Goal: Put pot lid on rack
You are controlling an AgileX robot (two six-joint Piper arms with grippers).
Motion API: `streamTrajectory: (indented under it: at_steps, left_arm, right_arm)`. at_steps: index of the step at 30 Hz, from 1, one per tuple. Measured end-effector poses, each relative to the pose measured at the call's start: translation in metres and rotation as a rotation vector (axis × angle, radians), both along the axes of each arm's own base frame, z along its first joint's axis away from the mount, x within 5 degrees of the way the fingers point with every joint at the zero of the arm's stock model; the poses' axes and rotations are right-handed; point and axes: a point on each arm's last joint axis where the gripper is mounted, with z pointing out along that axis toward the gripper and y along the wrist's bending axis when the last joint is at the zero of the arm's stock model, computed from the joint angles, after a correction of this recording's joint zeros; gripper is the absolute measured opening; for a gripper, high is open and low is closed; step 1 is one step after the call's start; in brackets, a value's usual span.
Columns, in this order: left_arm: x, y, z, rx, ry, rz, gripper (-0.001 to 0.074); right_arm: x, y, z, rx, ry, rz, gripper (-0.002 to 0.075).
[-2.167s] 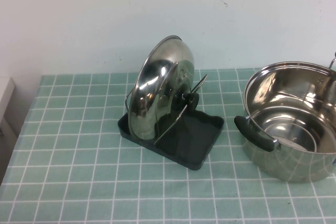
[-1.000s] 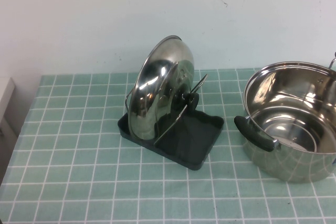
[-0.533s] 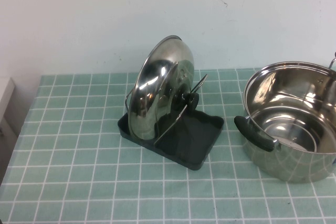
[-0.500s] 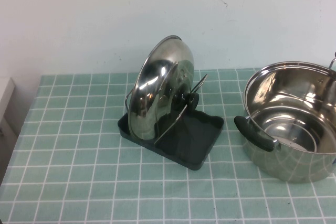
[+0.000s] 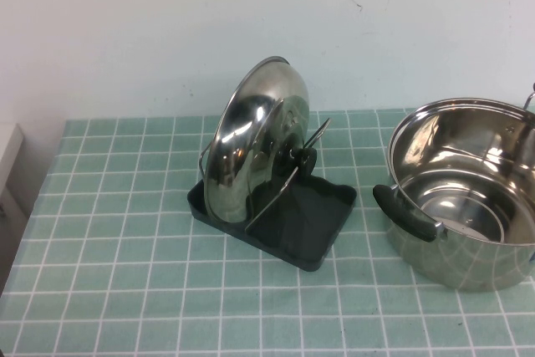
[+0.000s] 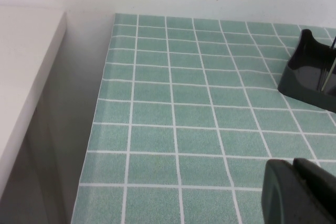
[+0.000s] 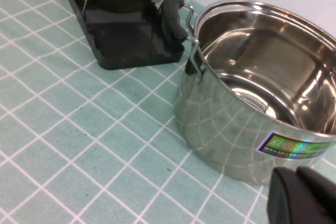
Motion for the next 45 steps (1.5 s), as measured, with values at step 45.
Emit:
streamTrajectory:
  at_steps: [45]
  left_arm:
    - [0.000,0.000,0.000,0.001,0.002,-0.001,-0.0001]
  right_arm:
    - [0.024,-0.019,-0.101,0.117,-0.052,-0.608,-0.0001]
